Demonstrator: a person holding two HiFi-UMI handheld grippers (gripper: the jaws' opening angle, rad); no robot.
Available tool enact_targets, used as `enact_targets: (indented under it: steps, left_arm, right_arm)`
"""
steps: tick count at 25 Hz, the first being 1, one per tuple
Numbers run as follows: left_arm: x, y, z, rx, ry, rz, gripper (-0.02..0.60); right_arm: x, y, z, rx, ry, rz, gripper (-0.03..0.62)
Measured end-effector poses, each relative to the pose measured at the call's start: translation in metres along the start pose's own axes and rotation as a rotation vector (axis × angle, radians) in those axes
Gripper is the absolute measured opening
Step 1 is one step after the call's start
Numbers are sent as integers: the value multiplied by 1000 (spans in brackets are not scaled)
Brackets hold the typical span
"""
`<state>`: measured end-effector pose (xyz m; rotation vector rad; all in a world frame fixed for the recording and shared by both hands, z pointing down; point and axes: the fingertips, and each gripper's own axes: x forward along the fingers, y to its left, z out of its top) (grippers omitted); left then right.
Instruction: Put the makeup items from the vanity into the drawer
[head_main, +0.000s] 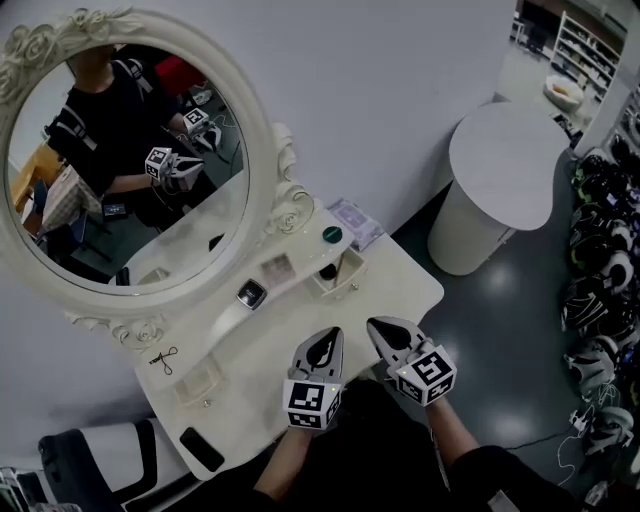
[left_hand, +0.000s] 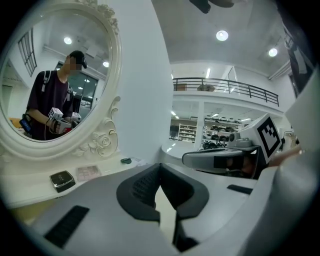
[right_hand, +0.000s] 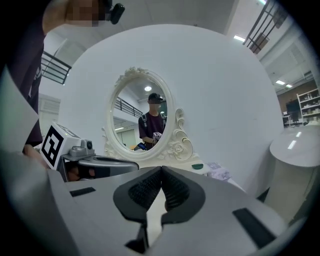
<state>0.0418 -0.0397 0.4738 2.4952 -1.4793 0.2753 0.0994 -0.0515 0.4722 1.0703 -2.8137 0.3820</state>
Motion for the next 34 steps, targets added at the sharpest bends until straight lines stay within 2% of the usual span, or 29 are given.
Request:
enact_targets:
  steps: [8,12,34]
  left_arm:
    - [-32,-39,6,22,-34,-102,14]
    - [-40,-56,10,22,-46,-127,14]
    - [-28,-77,24,24,-77,-103,14]
  right_arm:
    - [-51,31,-1,20,-44,-93,23]
    - [-64,39,-3,23,-44,-104,23]
    - [-78,26,7,36,-75,-59,23]
